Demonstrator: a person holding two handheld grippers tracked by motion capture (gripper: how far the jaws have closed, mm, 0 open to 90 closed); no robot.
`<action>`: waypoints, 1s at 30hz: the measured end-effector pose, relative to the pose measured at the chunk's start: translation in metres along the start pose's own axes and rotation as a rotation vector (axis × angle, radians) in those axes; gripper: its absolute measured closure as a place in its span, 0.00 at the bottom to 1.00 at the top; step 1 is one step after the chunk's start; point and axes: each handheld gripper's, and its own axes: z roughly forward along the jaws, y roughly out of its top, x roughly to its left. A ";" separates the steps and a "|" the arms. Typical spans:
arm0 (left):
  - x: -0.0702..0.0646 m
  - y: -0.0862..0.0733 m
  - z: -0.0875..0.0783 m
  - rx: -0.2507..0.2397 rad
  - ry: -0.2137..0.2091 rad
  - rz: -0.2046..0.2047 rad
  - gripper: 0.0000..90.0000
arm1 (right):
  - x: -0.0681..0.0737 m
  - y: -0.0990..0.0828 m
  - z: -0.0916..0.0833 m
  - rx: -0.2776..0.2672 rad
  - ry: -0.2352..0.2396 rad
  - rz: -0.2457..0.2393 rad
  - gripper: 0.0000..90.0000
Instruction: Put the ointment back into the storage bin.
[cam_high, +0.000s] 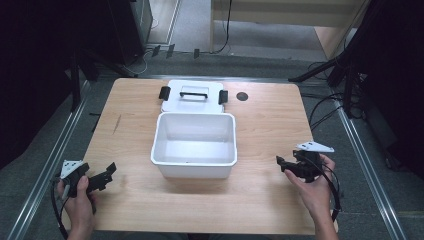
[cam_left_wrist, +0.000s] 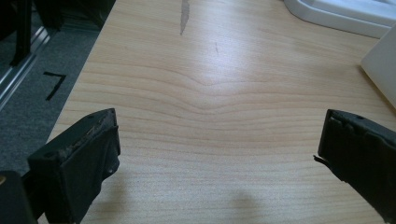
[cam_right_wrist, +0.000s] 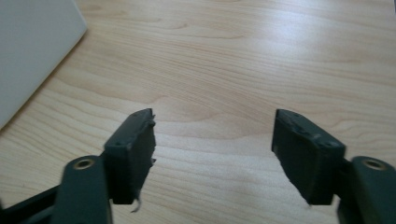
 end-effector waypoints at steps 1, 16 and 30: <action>0.000 0.000 0.000 -0.001 0.000 -0.001 0.00 | -0.003 -0.004 0.001 -0.016 0.006 0.025 0.29; -0.001 0.000 0.000 0.000 0.006 0.008 0.00 | -0.043 -0.067 -0.013 -0.165 -0.073 0.166 0.00; 0.000 0.000 0.000 0.001 0.003 0.002 0.00 | -0.041 -0.094 -0.036 -0.233 -0.029 0.178 0.00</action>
